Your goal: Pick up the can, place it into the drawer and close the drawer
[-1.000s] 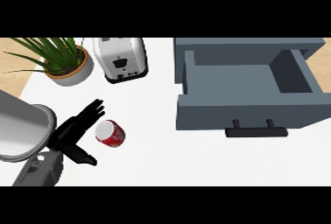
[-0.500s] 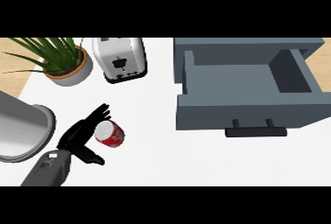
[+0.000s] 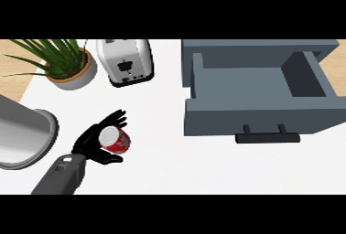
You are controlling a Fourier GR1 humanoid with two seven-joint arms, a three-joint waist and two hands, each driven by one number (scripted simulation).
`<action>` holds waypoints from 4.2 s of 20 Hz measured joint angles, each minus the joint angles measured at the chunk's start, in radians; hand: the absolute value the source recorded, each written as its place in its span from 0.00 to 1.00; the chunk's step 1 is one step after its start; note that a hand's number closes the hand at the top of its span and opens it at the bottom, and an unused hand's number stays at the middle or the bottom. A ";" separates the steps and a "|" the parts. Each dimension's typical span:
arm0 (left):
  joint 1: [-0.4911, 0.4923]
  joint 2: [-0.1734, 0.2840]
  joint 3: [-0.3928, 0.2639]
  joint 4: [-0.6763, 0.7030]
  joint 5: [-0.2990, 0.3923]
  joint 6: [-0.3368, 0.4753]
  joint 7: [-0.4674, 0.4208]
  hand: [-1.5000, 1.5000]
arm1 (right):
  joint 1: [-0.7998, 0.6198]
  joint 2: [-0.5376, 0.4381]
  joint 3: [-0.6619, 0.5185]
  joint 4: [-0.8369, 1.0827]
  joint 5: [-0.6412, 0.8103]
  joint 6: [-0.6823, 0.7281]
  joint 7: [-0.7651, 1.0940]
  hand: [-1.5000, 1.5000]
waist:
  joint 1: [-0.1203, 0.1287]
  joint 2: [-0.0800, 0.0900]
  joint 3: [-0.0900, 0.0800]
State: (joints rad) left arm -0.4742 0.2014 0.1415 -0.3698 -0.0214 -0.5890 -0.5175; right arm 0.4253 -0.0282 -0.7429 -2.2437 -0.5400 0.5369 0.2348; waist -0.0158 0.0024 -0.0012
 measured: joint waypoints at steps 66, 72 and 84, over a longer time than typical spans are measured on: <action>-0.559 -0.201 -0.246 -0.723 0.298 1.112 0.699 1.00 | 0.023 0.009 0.042 -0.055 -0.035 -0.070 0.031 0.00 | -0.010 0.000 0.002; -0.682 -0.201 -0.293 -0.569 0.380 1.159 0.645 1.00 | -0.018 0.015 0.078 -0.043 0.010 -0.090 0.035 0.00 | -0.017 0.002 0.002; -0.851 -0.201 -0.403 -0.340 0.587 1.219 0.546 1.00 | -0.012 0.001 0.062 -0.054 -0.018 -0.080 0.044 0.00 | -0.037 0.005 0.002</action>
State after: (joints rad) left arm -1.3257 0.0001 -0.2619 -0.7099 0.5659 0.6297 0.0280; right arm 0.4136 -0.0272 -0.6812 -2.2978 -0.5584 0.4565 0.2786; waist -0.0523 0.0074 0.0011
